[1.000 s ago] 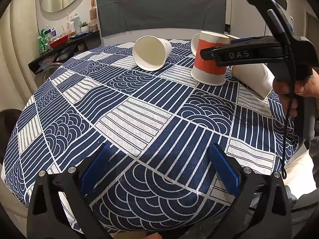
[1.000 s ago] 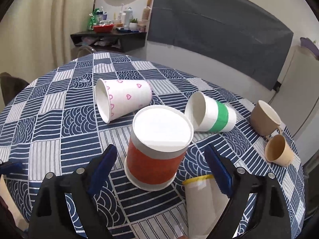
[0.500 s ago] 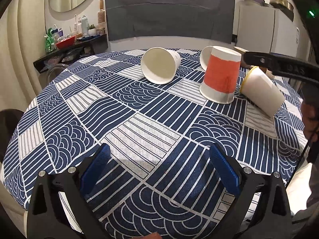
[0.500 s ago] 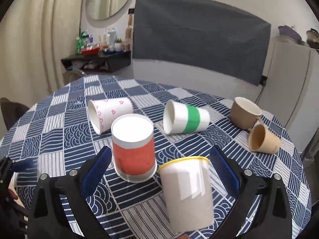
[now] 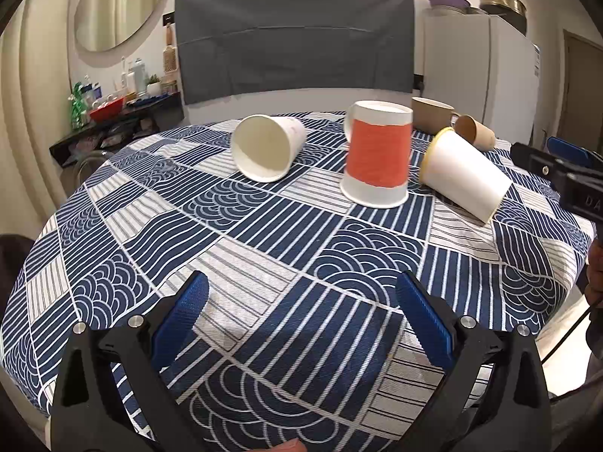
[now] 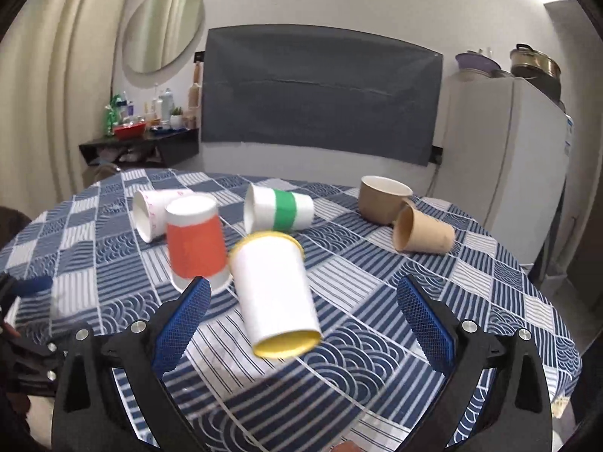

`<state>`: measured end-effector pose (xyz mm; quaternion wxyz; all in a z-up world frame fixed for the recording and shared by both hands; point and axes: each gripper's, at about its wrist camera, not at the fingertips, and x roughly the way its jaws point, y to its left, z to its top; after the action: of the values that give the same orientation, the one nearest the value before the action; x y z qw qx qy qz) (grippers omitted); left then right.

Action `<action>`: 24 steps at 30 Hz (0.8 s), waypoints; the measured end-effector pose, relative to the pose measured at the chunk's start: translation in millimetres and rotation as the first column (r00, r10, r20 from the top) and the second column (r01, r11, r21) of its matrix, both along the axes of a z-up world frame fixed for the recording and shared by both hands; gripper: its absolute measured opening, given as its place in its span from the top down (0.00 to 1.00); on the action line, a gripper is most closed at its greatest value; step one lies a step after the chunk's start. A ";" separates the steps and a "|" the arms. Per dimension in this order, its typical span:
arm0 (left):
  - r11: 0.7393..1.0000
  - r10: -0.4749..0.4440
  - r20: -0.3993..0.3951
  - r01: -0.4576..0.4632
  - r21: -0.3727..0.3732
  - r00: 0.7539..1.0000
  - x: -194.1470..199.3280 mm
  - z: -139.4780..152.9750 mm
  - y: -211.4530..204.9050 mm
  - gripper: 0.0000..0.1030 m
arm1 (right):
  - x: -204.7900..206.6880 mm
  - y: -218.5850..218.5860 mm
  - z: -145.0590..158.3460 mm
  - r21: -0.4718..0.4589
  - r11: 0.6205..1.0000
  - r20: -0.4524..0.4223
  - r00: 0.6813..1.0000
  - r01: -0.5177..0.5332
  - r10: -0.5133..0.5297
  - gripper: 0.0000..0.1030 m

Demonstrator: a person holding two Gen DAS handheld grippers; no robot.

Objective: Flip cup upside down

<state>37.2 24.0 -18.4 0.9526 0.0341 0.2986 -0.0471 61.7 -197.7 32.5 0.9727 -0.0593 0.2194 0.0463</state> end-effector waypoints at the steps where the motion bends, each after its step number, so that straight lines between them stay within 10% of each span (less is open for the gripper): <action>1: 1.000 -0.008 0.002 0.008 0.003 1.000 -0.4 -0.3 -3.2 0.06 | -1.3 -2.2 -3.4 0.003 1.000 -0.003 1.000 0.004 -0.004 0.08; 24: 0.997 0.018 0.083 -0.012 -0.076 0.996 -21.6 -3.7 -13.5 0.06 | -27.3 -8.4 -40.7 0.151 0.988 -0.055 0.997 -0.036 0.044 0.08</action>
<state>15.6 10.5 -22.2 0.9653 -0.0019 0.2565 -0.0498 34.4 -206.2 -8.2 0.9665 0.0110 0.2423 0.0840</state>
